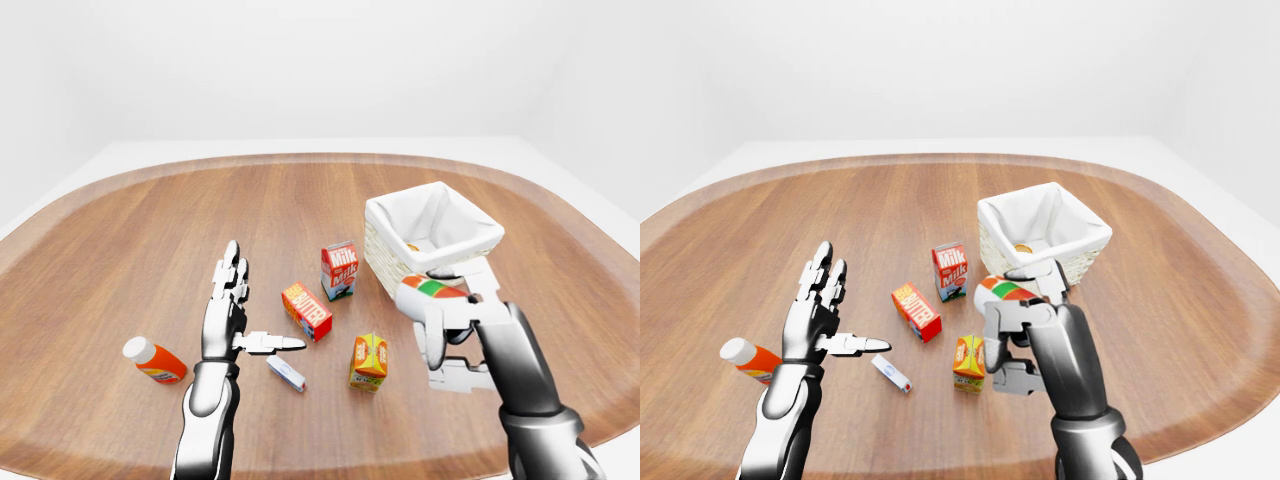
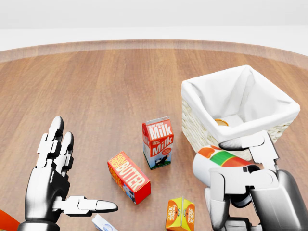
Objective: Pick up the alphabet soup and the tomato sauce, and put them in the basket.
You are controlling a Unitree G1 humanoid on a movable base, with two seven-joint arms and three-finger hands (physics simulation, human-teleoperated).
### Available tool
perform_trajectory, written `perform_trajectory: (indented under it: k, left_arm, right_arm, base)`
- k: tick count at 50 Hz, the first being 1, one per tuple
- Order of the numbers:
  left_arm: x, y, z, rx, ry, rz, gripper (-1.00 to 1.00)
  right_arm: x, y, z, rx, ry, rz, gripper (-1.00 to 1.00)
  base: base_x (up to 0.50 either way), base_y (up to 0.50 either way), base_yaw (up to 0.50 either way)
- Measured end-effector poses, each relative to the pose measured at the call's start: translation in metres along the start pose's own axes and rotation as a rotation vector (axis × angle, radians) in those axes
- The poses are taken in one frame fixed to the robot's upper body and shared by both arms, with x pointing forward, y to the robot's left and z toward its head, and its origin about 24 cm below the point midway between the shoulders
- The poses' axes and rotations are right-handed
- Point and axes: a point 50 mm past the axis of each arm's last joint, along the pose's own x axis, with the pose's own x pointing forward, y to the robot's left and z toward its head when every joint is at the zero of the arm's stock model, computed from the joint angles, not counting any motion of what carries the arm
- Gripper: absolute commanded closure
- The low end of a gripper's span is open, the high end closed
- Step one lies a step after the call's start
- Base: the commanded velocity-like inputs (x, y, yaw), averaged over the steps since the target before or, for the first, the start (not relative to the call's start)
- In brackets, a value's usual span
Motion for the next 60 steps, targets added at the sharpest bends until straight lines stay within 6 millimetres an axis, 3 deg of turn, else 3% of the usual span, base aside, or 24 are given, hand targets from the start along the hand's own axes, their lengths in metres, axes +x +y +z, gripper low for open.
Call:
perform_trajectory:
  k: [22, 44, 60]
  left_arm:
    - [0.0, 0.0, 0.0, 0.0, 0.0, 0.0, -1.0]
    - [0.0, 0.0, 0.0, 0.0, 0.0, 0.0, -1.0]
    - [0.0, 0.0, 0.0, 0.0, 0.0, 0.0, -1.0]
  right_arm:
    - [0.022, -0.008, 0.017, -0.117, -0.105, -0.011, 1.0]
    - [0.057, -0.007, 0.006, -0.316, -0.085, -0.009, 1.0]
    - [0.092, -0.001, -0.019, -0.448, -0.011, 0.003, 1.0]
  base:
    - [0.0, 0.0, 0.0]
    - [0.0, 0.0, 0.0]
    - [0.0, 0.0, 0.0]
